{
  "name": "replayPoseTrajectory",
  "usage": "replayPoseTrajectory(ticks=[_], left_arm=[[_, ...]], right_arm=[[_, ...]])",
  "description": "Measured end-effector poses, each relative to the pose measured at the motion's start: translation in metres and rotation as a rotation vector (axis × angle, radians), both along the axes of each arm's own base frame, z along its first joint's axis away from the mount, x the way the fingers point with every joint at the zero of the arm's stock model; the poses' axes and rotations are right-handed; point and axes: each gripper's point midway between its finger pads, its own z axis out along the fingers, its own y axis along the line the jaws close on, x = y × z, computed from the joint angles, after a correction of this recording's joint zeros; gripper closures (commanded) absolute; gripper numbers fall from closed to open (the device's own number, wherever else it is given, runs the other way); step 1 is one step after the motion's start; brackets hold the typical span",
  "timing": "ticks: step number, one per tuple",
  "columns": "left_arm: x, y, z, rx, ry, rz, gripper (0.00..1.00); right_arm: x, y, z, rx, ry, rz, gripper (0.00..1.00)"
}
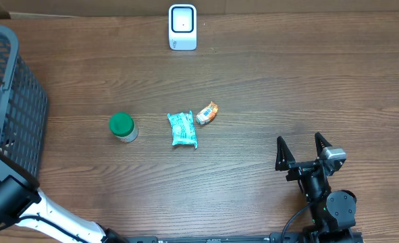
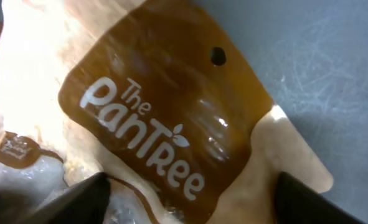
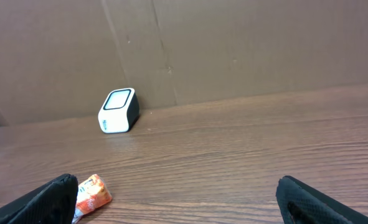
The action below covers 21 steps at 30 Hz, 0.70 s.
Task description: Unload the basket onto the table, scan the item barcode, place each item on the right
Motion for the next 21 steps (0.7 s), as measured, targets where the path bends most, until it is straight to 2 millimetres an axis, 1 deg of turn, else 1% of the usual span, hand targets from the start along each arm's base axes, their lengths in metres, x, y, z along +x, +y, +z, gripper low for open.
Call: replayPoseTrajectory(ticks=[2, 5, 9, 18, 21], left_arm=[[-0.0009, 0.0000, -0.0024, -0.003, 0.012, -0.005, 0.74], [-0.0046, 0.0045, -0.0031, 0.019, 0.037, 0.000, 0.82], [-0.0058, 0.0064, -0.0022, 0.034, 0.051, -0.003, 0.96], [-0.0061, 0.0041, -0.0010, 0.028, 0.078, -0.012, 0.96], [-0.0072, -0.0010, 0.0004, 0.001, 0.104, -0.005, 0.96]], right_arm=[[0.0000, 0.0000, -0.0001, 0.000, 0.000, 0.000, 0.00], [0.0000, -0.0001, 0.0000, 0.001, 0.000, 0.000, 0.00], [0.0000, -0.0001, -0.0001, 0.000, 0.000, 0.000, 0.00], [0.0000, -0.0001, 0.0000, 0.001, 0.000, 0.000, 0.00], [0.0000, -0.0001, -0.0001, 0.000, 0.000, 0.000, 0.00]])
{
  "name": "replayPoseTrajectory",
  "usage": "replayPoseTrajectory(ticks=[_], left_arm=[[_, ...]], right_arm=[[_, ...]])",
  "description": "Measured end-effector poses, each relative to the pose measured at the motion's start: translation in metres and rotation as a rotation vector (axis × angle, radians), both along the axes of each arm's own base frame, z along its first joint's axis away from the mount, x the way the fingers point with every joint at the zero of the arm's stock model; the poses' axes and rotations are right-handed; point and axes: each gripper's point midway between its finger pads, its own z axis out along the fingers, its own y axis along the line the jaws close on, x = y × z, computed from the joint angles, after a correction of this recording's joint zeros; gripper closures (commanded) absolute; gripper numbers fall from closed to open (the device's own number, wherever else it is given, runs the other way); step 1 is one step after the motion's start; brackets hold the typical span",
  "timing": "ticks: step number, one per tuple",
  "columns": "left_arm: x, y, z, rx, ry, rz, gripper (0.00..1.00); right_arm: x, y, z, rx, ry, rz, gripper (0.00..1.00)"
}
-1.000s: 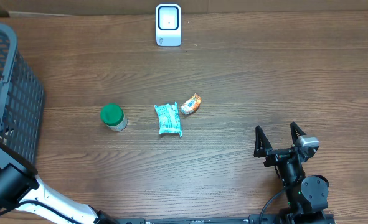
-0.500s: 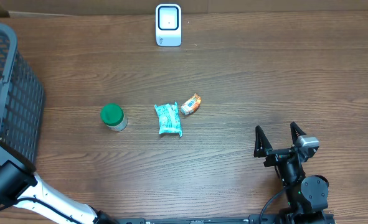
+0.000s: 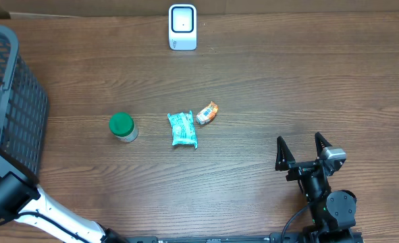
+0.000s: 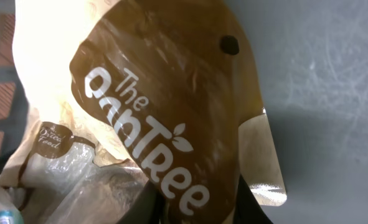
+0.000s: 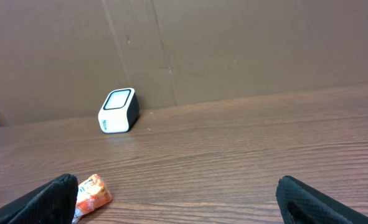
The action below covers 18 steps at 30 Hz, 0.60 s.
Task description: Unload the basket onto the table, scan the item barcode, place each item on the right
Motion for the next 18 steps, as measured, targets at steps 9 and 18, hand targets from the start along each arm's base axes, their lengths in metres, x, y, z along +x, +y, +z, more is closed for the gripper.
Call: replayPoseTrajectory(ticks=[9, 18], left_arm=[[0.017, -0.021, 0.022, -0.096, 0.054, -0.004, 0.96], [0.068, -0.027, 0.120, -0.038, -0.154, 0.013, 0.96]], right_arm=[[0.000, 0.000, 0.000, 0.000, 0.000, 0.000, 0.00], [0.000, 0.000, 0.000, 0.000, 0.000, 0.000, 0.00]])
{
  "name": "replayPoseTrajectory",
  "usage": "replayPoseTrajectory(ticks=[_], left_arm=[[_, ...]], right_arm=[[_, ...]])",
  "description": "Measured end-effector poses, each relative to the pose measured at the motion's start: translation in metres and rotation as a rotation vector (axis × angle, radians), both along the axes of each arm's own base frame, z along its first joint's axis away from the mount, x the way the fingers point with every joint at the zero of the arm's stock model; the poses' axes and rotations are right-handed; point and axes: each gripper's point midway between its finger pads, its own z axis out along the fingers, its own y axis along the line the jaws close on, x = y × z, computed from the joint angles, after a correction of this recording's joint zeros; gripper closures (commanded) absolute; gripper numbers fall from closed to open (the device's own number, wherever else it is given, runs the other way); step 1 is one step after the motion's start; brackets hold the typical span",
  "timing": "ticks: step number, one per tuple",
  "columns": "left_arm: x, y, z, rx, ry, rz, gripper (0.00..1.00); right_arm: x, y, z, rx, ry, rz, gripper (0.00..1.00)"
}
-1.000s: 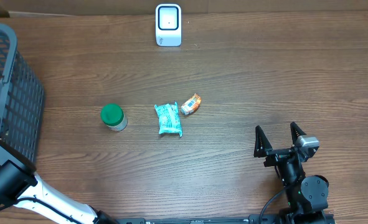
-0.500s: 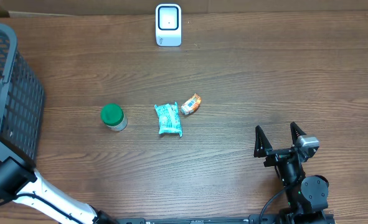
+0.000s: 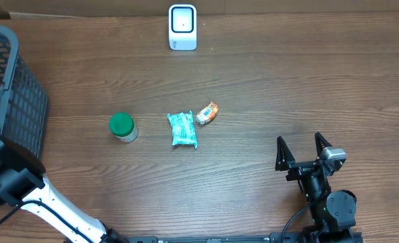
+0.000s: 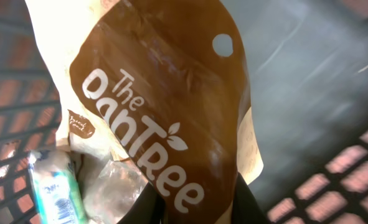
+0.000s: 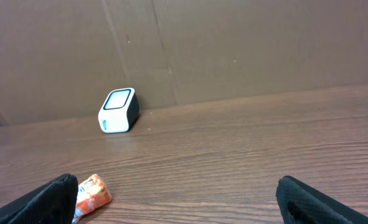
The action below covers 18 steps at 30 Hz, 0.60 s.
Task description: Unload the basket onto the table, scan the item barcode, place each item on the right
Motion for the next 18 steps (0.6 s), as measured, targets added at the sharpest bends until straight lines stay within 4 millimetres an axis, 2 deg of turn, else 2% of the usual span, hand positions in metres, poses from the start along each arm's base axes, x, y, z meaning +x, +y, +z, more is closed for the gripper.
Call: replayPoseTrajectory(ticks=[9, 13, 18], left_arm=[[0.027, -0.012, 0.082, 0.011, -0.276, 0.090, 0.96], [0.037, -0.021, 0.105, -0.006, -0.375, 0.099, 0.96], [0.035, -0.029, 0.134, -0.001, -0.458, 0.121, 0.96]], right_arm=[[0.000, 0.000, 0.000, 0.000, 0.001, 0.000, 0.00], [0.000, 0.000, 0.000, 0.000, 0.001, 0.000, 0.00], [0.000, 0.000, 0.000, 0.000, 0.001, 0.001, 0.00]])
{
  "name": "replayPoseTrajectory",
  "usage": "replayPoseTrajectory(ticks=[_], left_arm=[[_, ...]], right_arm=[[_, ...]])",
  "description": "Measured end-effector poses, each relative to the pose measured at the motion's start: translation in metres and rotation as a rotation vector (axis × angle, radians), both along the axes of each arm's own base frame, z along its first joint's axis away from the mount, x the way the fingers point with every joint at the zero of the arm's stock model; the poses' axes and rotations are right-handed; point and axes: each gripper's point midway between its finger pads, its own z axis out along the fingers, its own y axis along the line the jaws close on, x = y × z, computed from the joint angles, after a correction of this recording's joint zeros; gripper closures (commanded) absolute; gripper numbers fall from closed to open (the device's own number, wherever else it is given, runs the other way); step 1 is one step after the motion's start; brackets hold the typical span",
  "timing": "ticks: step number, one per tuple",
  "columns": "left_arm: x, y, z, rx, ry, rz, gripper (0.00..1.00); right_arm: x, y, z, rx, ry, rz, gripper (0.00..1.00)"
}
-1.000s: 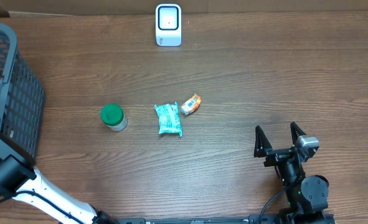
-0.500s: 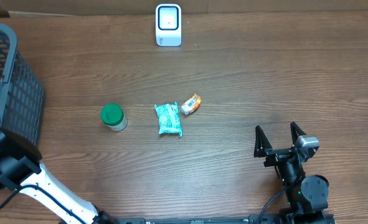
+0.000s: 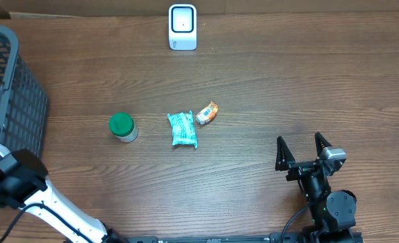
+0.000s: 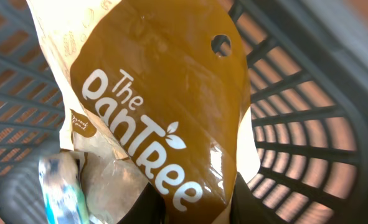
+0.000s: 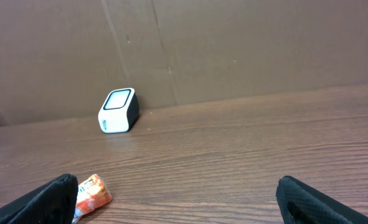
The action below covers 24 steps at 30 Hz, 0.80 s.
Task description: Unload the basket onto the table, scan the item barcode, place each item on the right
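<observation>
My left gripper [image 4: 190, 208] is shut on the bottom edge of a brown and cream pouch [image 4: 165, 112] printed "The PanTree". The pouch hangs above the inside of the grey mesh basket [image 4: 296, 124]. In the overhead view the left arm [image 3: 10, 179] sits at the left edge by the basket [image 3: 17, 94], and a sliver of the pouch shows there. The white barcode scanner [image 3: 182, 27] stands at the table's far edge, also in the right wrist view [image 5: 118, 111]. My right gripper [image 3: 306, 152] rests open and empty at the front right.
A green-lidded jar [image 3: 122, 126], a teal packet [image 3: 183, 129] and a small orange packet [image 3: 207, 113] lie mid-table. The orange packet [image 5: 91, 191] sits by my right gripper's left finger. A blurred teal-and-white packet [image 4: 62, 186] lies in the basket under the pouch. A cardboard wall backs the table.
The pouch, still held, now stands higher, with the basket's mesh walls and floor farther below it. The left arm has shifted toward the table's front. The right arm is unchanged.
My left gripper was open around the pouch lying on the basket floor. It was then shut on the pouch's lower edge. After that the pouch was off the floor with mesh showing behind, and now it is higher still. The right gripper stayed open and still.
</observation>
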Motion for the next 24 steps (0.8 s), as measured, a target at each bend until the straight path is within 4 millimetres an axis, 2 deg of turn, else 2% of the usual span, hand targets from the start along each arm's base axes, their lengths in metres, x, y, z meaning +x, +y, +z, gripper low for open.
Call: replayPoseTrajectory(ticks=[7, 14, 19, 24], left_arm=[[-0.015, -0.017, 0.056, 0.041, -0.129, 0.032, 0.96], [-0.020, -0.048, 0.104, 0.018, -0.290, -0.020, 0.96], [-0.018, -0.095, 0.140, -0.070, -0.437, -0.148, 0.96], [-0.026, -0.165, 0.174, -0.165, -0.536, -0.328, 0.96]], right_arm=[[0.000, 0.000, 0.000, 0.000, 0.000, 0.000, 0.00], [0.000, 0.000, 0.000, 0.001, 0.000, 0.000, 0.00], [0.000, 0.000, 0.000, 0.000, 0.000, 0.000, 0.00], [0.000, 0.000, 0.000, 0.000, 0.000, 0.000, 0.00]])
